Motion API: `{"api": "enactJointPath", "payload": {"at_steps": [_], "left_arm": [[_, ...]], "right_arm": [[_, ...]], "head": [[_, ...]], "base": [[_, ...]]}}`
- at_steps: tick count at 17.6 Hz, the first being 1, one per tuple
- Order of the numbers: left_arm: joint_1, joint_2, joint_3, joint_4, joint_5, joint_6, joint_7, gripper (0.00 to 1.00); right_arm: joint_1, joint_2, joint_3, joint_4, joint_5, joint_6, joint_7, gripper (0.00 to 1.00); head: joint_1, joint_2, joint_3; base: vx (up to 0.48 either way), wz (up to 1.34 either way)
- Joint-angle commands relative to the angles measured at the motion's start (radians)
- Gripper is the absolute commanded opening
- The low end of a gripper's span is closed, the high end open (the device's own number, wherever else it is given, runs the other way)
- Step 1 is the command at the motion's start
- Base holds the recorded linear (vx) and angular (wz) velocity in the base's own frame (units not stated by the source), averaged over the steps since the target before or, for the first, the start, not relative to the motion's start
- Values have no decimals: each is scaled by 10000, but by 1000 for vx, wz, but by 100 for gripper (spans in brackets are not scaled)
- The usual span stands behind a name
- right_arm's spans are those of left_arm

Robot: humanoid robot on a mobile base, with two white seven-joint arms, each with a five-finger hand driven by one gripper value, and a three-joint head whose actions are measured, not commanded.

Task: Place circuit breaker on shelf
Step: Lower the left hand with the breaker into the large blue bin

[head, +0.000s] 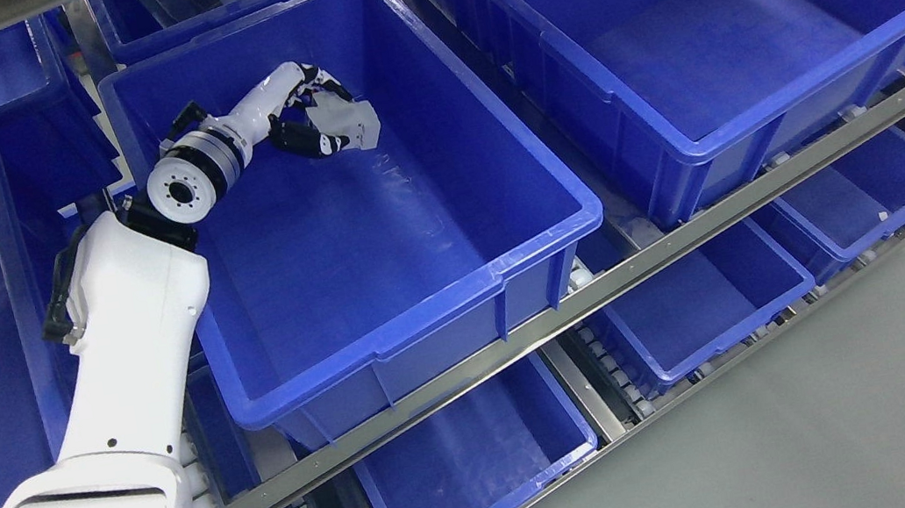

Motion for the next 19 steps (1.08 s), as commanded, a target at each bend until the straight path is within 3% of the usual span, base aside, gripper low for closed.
{"api": "enactJointPath", "payload": {"at_steps": [1, 8, 11, 19], "left_arm": [[211, -91, 104, 870, -31, 21, 333, 32], [166, 31, 472, 870, -31, 67, 396, 49], [-33, 277, 473, 870, -31, 67, 396, 68], [-80, 584, 886, 808, -1, 6, 396, 86]], "right_arm": [[169, -175, 0, 2, -9, -304, -3, 100], [169, -175, 0, 2, 6, -304, -3, 100], [169, -175, 0, 2, -9, -304, -3, 100], [169, -175, 0, 2, -9, -304, -3, 100]], "head": [[0, 0, 0], [0, 0, 0], [0, 0, 0], [0, 0, 0]], "base": [[0, 0], [0, 0], [-3, 36], [-2, -12]]}}
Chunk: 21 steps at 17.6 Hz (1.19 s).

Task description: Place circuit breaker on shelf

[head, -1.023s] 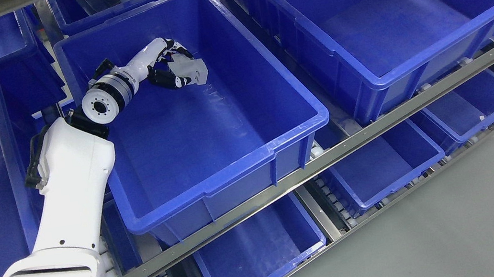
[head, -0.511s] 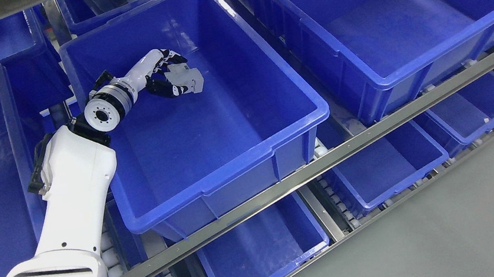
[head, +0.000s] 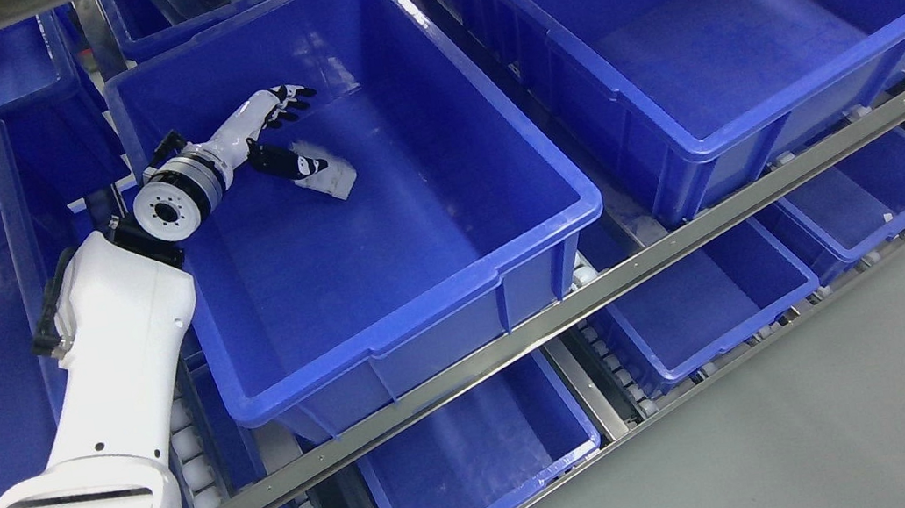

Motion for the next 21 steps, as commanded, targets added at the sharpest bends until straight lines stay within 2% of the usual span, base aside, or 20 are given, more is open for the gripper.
{"api": "enactJointPath", "payload": {"at_steps": [1, 5, 8, 11, 13, 15, 17, 19, 21], "left_arm": [[-63, 290, 511, 67, 16, -65, -21, 88], [-613, 0, 1291, -133, 123, -65, 437, 94], [-967, -858, 2118, -148, 458, -65, 1341, 97], [-983, -1579, 3238, -499, 1652, -65, 1940, 99], [-968, -1652, 3960, -989, 2955, -65, 2904, 99], [-877, -1652, 4055, -1740, 3725, -50, 3521, 99], [-556, -1652, 4070, -2995, 4217, 194, 3553, 99], [193, -1652, 4055, -4786, 4402, 1079, 3553, 99], [1495, -1652, 3644, -7056, 4738, 2125, 3553, 100]], "right_arm": [[168, -175, 0, 1, 6, -304, -6, 100], [168, -175, 0, 1, 6, -304, -6, 100], [168, -175, 0, 1, -9, -304, -6, 100], [168, -175, 0, 1, -9, -304, -6, 100], [168, -175, 0, 1, 6, -304, -6, 100], [168, -175, 0, 1, 6, -304, -6, 100], [168, -175, 0, -14, 6, -304, -6, 100], [168, -175, 0, 1, 6, -304, -6, 100], [168, -175, 0, 1, 6, -304, -6, 100]], "head": [[0, 0, 0], [0, 0, 0], [0, 0, 0], [0, 0, 0], [0, 0, 0], [0, 0, 0], [0, 0, 0], [0, 0, 0], [0, 0, 0]], "base": [[11, -58], [8, -22], [0, 0], [13, -2], [25, -97], [-21, -92], [-87, -20], [-140, 0], [-162, 0]]}}
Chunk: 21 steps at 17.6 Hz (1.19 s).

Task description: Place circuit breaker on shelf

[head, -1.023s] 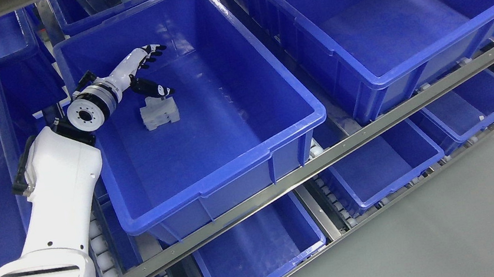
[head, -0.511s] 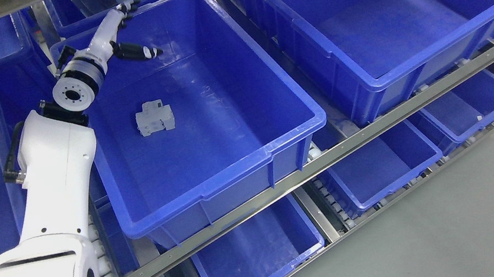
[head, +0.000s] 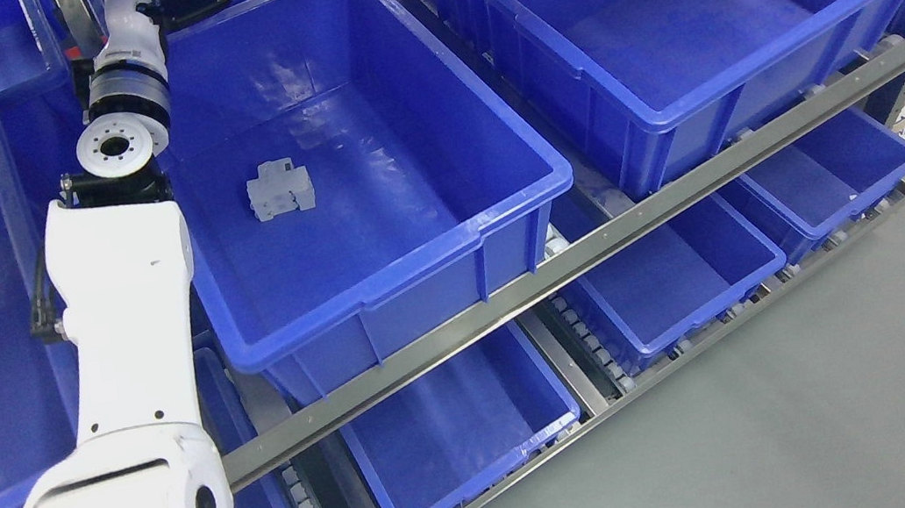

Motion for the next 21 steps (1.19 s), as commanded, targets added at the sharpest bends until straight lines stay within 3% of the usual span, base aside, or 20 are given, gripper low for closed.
{"api": "enactJointPath", "payload": {"at_steps": [1, 5, 10, 21], "left_arm": [[2063, -350, 333, -5542, 1160, 1072, 40, 100], [3658, -350, -910, -7539, 1161, 1073, 40, 100], [4366, -350, -851, -8584, 1161, 1011, 25, 100], [4859, -350, -575, -8632, 1161, 950, -21, 100]], "right_arm": [[172, -175, 0, -13, 6, -304, 5, 100], [172, -175, 0, 2, -10, -304, 5, 100], [172, -175, 0, 2, -10, -304, 5, 100], [172, -175, 0, -13, 6, -304, 5, 100]], "head": [[0, 0, 0], [0, 0, 0], [0, 0, 0], [0, 37, 0]], "base": [[-182, 0], [-215, -84], [-250, -215], [-171, -424]]}}
